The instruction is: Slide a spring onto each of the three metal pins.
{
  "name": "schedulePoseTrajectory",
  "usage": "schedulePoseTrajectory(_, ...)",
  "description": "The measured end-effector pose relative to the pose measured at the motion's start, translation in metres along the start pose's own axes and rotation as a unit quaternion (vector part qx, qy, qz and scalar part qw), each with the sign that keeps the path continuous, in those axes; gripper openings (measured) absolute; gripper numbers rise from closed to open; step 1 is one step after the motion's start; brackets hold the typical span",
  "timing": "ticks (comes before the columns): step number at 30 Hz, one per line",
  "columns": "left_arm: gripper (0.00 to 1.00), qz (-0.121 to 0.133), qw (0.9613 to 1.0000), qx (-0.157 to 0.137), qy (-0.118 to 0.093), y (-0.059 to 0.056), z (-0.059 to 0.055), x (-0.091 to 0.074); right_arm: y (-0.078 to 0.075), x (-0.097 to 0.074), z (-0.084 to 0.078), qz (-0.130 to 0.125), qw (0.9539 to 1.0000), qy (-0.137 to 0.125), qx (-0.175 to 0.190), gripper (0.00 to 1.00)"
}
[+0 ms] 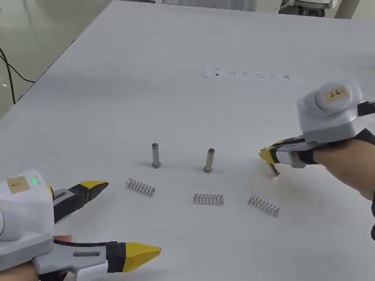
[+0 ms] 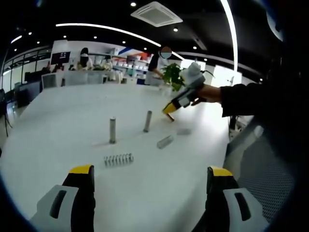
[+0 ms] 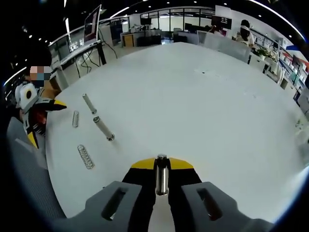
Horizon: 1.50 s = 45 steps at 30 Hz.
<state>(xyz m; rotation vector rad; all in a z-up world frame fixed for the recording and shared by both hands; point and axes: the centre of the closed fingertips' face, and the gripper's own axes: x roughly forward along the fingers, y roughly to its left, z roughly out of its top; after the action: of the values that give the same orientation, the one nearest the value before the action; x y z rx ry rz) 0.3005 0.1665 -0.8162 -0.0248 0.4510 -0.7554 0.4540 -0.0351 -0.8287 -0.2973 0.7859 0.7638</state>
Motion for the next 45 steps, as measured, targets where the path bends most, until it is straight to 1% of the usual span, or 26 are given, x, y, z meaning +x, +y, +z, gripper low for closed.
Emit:
schedulePoseTrajectory(6, 0.93, -0.002, 1.0000, 0.004, 0.000, -0.003, 0.001, 0.000, 0.007, -0.006, 0.004, 0.003, 0.9999, -0.014, -0.001, 0.05)
schedulePoseTrajectory(16, 0.93, -0.001, 1.0000, 0.006, -0.001, -0.003, 0.002, -0.002, 0.016, -0.011, 0.007, 0.006, 0.9997, -0.023, -0.010, 0.05)
schedulePoseTrajectory(20, 0.93, -0.001, 1.0000, 0.006, 0.000, -0.004, 0.002, -0.002, 0.017, -0.012, 0.006, 0.006, 0.9997, -0.023, -0.011, 0.05)
schedulePoseTrajectory(23, 0.93, -0.002, 1.0000, 0.006, 0.000, -0.005, 0.002, -0.001, 0.018, -0.014, 0.007, 0.004, 0.9995, -0.028, -0.018, 0.05)
schedulePoseTrajectory(28, 0.92, -0.003, 1.0000, 0.006, 0.002, -0.005, 0.001, -0.001, 0.017, -0.016, 0.004, 0.006, 0.9996, -0.028, -0.010, 0.05)
schedulePoseTrajectory(34, 0.92, -0.004, 1.0000, 0.007, 0.003, -0.006, 0.001, 0.000, 0.018, -0.016, 0.004, 0.005, 0.9995, -0.029, -0.011, 0.05)
schedulePoseTrajectory(41, 0.92, -0.005, 0.9999, 0.008, 0.005, -0.007, 0.001, 0.000, 0.018, -0.016, 0.003, 0.008, 0.9996, -0.027, 0.006, 0.05)
schedulePoseTrajectory(45, 0.92, -0.005, 0.9999, 0.008, 0.006, -0.007, 0.001, 0.000, 0.018, -0.016, 0.003, 0.008, 0.9996, -0.026, 0.007, 0.05)
